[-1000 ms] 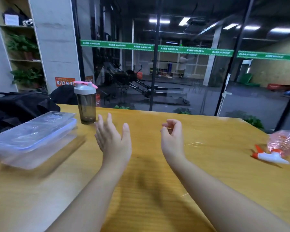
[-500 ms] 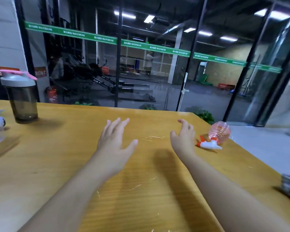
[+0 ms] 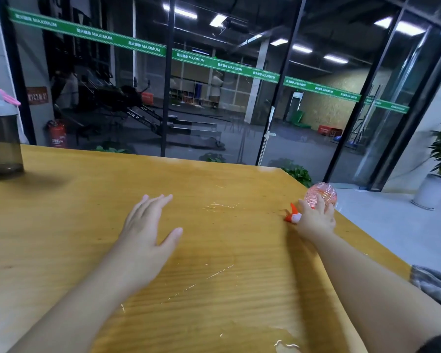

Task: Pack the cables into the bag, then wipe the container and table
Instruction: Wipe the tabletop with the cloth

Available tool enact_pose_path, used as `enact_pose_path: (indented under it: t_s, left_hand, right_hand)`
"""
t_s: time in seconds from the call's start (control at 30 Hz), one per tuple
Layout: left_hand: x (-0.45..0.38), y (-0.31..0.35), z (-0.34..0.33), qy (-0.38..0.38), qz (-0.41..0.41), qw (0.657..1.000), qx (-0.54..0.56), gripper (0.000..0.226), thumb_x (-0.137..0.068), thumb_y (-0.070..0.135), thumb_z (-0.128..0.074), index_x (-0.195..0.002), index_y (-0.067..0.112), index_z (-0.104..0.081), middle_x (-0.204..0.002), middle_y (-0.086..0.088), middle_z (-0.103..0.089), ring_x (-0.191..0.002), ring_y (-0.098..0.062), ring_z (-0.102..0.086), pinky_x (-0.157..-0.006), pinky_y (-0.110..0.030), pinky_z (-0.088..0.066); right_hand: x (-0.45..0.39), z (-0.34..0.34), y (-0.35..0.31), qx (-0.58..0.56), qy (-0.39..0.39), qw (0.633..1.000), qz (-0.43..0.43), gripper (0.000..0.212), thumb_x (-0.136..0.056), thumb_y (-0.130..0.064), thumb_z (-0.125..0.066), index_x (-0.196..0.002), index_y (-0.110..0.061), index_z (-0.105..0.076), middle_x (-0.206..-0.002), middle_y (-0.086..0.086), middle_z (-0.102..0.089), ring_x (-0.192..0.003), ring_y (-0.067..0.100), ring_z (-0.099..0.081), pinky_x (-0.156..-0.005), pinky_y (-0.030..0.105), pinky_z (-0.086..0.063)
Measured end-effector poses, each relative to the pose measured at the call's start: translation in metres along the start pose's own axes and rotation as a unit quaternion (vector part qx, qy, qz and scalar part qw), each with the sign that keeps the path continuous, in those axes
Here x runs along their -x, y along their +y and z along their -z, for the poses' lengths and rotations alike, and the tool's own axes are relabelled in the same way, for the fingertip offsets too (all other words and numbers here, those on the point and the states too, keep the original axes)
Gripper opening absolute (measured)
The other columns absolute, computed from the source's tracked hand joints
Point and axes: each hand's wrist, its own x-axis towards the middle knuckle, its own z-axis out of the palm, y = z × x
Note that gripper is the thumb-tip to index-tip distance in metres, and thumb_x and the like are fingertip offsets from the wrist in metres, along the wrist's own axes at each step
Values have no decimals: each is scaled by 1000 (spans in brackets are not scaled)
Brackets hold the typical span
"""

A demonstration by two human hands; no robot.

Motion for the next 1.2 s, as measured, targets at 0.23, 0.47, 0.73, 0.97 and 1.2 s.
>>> enact_pose_path:
  t_s: [0.23,0.47,0.73,0.97,1.2]
  left_hand:
    - [6,3,0,-1,30,999,29,53,-93,32,-46,-141,37,-22,-140,25,-19,-125,18,4,-113,-33,-22]
    - [8,4,2,13,34,999,20,55,-93,32,-47,-141,36,-21,-147,17,-23,-138,0,-9,-112,-34,-24]
    - [6,2,3,28,29,999,23,60,-92,32,-48,-143,34,-17,-146,17,-25,-136,1,-12,-112,-35,-24]
    - [10,5,2,9,25,999,33,58,-93,32,-47,-143,36,-18,-149,15,-22,-139,-2,-9,-114,-33,-19]
    - [9,1,3,6,35,999,34,55,-94,31,-47,-142,35,-21,-149,11,-23,-140,-7,-12,-114,-33,-20]
  right_hand:
    - [-5,-4,-2,8,-52,998,-31,44,-100,-32,-34,-144,-36,-32,-159,2,8,-143,33,-6,-109,47,-24]
    - [-7,-4,0,6,-45,999,-21,40,-98,-27,-41,-135,-12,-44,-156,3,-4,-126,33,-36,-86,41,-43]
    - [-14,19,16,-50,116,991,51,22,-93,-10,-52,-115,-6,-53,-137,7,-37,-102,32,-51,-64,37,-43]
    - [4,50,-5,-114,162,968,155,14,-95,-11,-47,-102,-15,-58,-112,4,-55,-95,30,-52,-62,33,-40]
    - [48,84,-59,-177,128,956,197,11,-95,-21,-50,-86,-17,-45,-83,3,-61,-71,26,-53,-54,32,-36]
